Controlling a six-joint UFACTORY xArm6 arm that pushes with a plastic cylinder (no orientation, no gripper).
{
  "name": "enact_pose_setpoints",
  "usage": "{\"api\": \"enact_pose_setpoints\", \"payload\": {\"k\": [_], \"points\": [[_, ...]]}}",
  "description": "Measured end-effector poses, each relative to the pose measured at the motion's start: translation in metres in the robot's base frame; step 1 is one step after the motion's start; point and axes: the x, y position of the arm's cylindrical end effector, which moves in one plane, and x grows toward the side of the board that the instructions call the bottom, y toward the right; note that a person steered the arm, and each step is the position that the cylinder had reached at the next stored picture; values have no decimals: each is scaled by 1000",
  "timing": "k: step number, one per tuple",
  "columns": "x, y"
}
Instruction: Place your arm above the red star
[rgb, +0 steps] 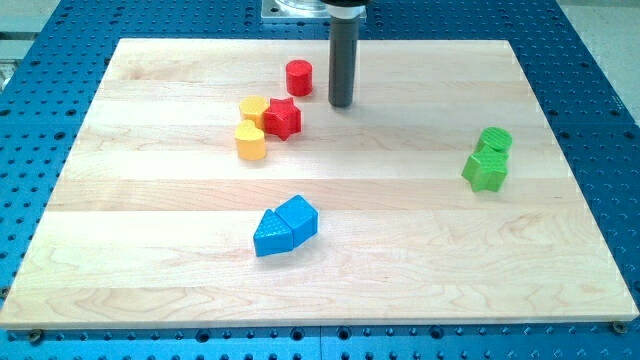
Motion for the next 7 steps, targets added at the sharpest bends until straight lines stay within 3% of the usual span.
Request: {"api": "enact_pose_setpoints", "payload": {"k": [3, 4, 5, 7], "points": [[11, -79], [26, -73], [12, -50], [31, -57]]}}
